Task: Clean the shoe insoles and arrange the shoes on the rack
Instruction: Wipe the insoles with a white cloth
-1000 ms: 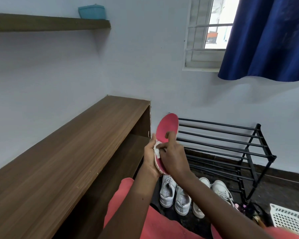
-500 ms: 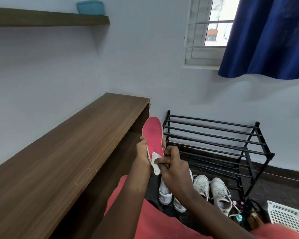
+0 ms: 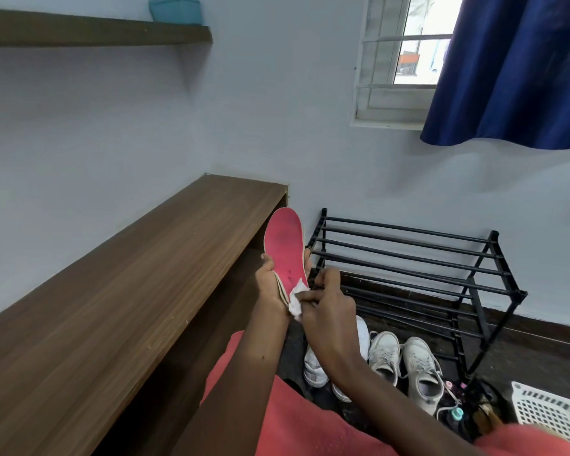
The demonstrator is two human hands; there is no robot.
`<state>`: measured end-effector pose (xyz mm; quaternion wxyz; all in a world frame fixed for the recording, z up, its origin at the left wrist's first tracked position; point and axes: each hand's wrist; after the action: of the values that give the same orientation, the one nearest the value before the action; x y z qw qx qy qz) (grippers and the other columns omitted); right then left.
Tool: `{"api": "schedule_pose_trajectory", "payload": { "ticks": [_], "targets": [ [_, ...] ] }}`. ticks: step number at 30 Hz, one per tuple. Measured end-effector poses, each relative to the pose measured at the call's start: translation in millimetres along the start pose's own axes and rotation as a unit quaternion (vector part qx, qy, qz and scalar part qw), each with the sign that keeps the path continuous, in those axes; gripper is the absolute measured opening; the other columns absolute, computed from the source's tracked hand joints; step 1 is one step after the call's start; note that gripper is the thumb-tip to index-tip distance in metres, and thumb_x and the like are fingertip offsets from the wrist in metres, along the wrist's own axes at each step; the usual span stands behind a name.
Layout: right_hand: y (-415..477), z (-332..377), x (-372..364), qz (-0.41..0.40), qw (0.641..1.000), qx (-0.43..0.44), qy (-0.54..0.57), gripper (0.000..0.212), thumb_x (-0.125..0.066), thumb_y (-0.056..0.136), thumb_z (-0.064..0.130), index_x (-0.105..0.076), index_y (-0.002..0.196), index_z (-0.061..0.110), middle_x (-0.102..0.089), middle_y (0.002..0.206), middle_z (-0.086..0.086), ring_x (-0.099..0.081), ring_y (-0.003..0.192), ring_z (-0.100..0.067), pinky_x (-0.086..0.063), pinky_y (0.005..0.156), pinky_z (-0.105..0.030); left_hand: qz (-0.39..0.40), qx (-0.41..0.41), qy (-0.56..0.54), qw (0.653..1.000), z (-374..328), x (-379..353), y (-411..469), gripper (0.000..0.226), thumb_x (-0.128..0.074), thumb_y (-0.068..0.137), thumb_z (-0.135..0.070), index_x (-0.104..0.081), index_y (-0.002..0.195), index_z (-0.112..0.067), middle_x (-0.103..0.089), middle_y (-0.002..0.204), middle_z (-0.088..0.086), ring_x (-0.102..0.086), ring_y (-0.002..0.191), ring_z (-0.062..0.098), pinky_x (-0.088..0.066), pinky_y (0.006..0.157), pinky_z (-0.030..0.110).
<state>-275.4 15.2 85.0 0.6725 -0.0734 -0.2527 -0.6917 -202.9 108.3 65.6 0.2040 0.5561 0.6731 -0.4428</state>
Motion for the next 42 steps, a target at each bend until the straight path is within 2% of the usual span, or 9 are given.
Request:
{"api": "schedule_pose_trajectory", "payload": {
  "ticks": [5,8,12,22,24,28,31,36,42],
  "targets": [
    [-0.3,1.4,-2.7,0.015,1.0,0.022,0.007,0.034,-0.053,0.081,-0.008,-0.046,0.108,0.011,-0.073,0.087,-0.002,-0.066,0.076,-0.009,-0.046,0.061,-0.01,0.038,-0.003,0.143,0.989,-0.8,2.9,-8.8,0.045,-0.057,0.075,-0.054,-0.06,0.075,-0.01,-0.059,0.056,0.003,-0.059,0.05,0.013,-0.046,0.062,0.025],
    [19.4,2.0,-4.6,0.0,0.999,0.049,-0.013,0.034,-0.053,0.081,-0.008,-0.046,0.11,0.008,-0.073,0.088,-0.004,-0.062,0.072,-0.008,-0.039,0.056,-0.006,-0.003,-0.009,0.081,0.997,1.1,-8.0,-6.9,0.042,-0.036,0.096,-0.04,-0.056,0.084,-0.005,-0.058,0.064,0.008,-0.06,0.06,0.016,-0.051,0.061,0.025],
    [48.3,-0.6,-6.9,-0.028,0.998,0.047,-0.037,0.034,-0.053,0.081,-0.008,-0.047,0.112,0.006,-0.073,0.084,-0.007,-0.067,0.08,-0.022,-0.035,0.059,-0.014,-0.002,0.021,0.076,0.997,18.4,-10.4,-7.3,0.05,-0.032,0.095,-0.025,-0.06,0.055,-0.013,-0.053,0.052,0.005,-0.06,0.053,0.017,-0.046,0.058,0.023],
    [-1.8,-13.3,4.9,0.035,0.997,0.061,-0.012,0.036,-0.058,0.085,-0.002,-0.039,0.102,0.023,-0.073,0.086,0.006,-0.057,0.061,0.015,-0.037,0.054,-0.002,0.017,0.013,0.152,0.988,11.6,-2.1,-15.8,0.044,-0.032,0.099,-0.038,-0.049,0.072,-0.007,-0.054,0.048,0.003,-0.055,0.039,0.012,-0.047,0.045,0.015],
    [-1.7,-20.3,6.9,0.034,0.997,0.056,-0.029,0.031,-0.058,0.086,0.001,-0.043,0.107,0.019,-0.072,0.088,0.006,-0.06,0.067,0.009,-0.041,0.058,-0.005,0.034,0.032,0.14,0.989,11.2,-6.3,-20.9,0.045,-0.04,0.094,-0.045,-0.056,0.09,-0.003,-0.061,0.07,0.01,-0.063,0.055,0.018,-0.054,0.057,0.023],
    [17.7,-24.9,8.4,0.008,0.994,0.052,-0.098,0.034,-0.053,0.087,0.005,-0.042,0.119,0.009,-0.072,0.091,-0.012,-0.067,0.079,-0.031,-0.053,0.067,-0.041,0.045,0.058,0.099,0.992,17.9,-4.6,-18.1,0.045,-0.044,0.094,-0.042,-0.06,0.104,-0.002,-0.067,0.08,0.014,-0.067,0.067,0.026,-0.052,0.073,0.034],
    [40.2,-19.8,12.4,0.008,0.981,0.088,-0.172,0.031,-0.047,0.092,0.007,-0.039,0.122,0.002,-0.069,0.099,-0.019,-0.065,0.084,-0.038,-0.049,0.066,-0.04,0.069,0.065,0.088,0.992,23.4,-0.9,-18.8,0.045,-0.038,0.097,-0.042,-0.06,0.115,-0.007,-0.071,0.09,0.014,-0.07,0.08,0.028,-0.05,0.081,0.039],
    [72.0,-14.6,23.6,-0.048,0.989,0.034,-0.139,0.035,-0.041,0.088,-0.002,-0.038,0.123,0.003,-0.067,0.099,-0.017,-0.062,0.083,-0.033,-0.035,0.06,-0.028,0.075,0.038,0.112,0.99,23.6,0.4,-19.1,0.04,-0.033,0.1,-0.039,-0.062,0.111,-0.014,-0.072,0.09,0.01,-0.07,0.074,0.025,-0.057,0.067,0.035],
    [24.1,-9.2,14.2,0.014,0.987,0.086,-0.135,0.029,-0.049,0.088,0.001,-0.045,0.117,0.004,-0.07,0.102,-0.014,-0.066,0.09,-0.033,-0.051,0.069,-0.035,0.035,0.023,0.055,0.998,15.3,3.2,-10.1,0.052,-0.036,0.097,-0.041,-0.071,0.098,-0.003,-0.069,0.09,0.016,-0.066,0.081,0.03,-0.045,0.086,0.042]
  ]
}}
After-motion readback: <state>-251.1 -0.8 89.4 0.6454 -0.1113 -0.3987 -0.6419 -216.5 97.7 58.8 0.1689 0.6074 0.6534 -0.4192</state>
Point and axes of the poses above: each hand's wrist, its own y-axis towards the middle knuckle, its own x-axis out of the back of the hand, z = x × y
